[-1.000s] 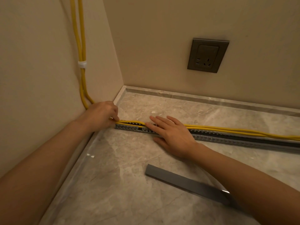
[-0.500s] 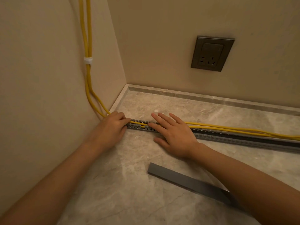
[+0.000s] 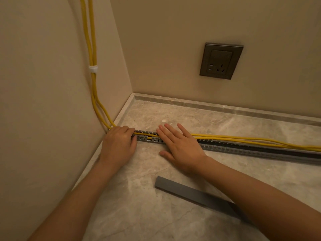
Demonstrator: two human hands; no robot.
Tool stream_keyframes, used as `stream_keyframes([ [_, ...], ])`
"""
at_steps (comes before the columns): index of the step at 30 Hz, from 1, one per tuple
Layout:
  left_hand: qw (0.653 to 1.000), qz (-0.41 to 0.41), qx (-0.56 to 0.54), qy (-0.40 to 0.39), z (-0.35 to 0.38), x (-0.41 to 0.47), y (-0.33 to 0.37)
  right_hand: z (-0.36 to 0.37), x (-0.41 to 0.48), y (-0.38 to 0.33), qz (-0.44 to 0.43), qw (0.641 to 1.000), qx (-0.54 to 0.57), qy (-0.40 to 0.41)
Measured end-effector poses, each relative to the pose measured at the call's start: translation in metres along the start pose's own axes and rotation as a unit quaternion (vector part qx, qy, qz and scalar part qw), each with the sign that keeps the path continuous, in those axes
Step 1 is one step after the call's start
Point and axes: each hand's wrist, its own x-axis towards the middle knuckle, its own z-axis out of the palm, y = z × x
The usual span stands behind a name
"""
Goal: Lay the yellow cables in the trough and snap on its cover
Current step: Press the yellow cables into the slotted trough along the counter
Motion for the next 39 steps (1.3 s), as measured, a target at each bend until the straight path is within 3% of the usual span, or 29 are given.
stream_keyframes([
  [2,1.000,0.001,-0.017,0.013,0.002,0.002,0.014,-0.001,0.000,-0.002,0.003,1.000,0.018,-0.013],
  [5,0.992,-0.005,-0.126,0.000,0.010,0.006,0.044,-0.007,0.002,0.000,0.008,0.994,0.105,-0.032],
  [9,0.969,-0.071,-0.234,-0.030,0.022,0.026,0.078,-0.020,0.004,0.006,0.095,0.933,0.347,-0.003],
  [12,0.955,-0.126,-0.264,-0.041,0.030,0.041,0.097,-0.027,-0.002,0.014,0.131,0.904,0.405,0.039],
  [14,0.948,-0.149,-0.270,-0.074,0.038,0.045,0.102,-0.030,-0.010,0.021,0.142,0.907,0.393,0.053],
  [18,0.971,-0.121,-0.153,-0.137,0.056,0.038,0.100,-0.034,-0.031,0.041,0.147,0.937,0.313,0.037],
  [23,0.979,-0.112,-0.066,-0.154,0.065,0.038,0.103,-0.034,-0.060,0.069,0.203,0.943,0.255,0.062],
  [32,0.983,-0.107,-0.053,-0.143,0.066,0.037,0.103,-0.037,-0.082,0.091,0.293,0.906,0.281,0.120],
  [39,0.979,-0.108,-0.052,-0.164,0.065,0.038,0.102,-0.035,-0.090,0.076,0.254,0.937,0.171,0.171],
])
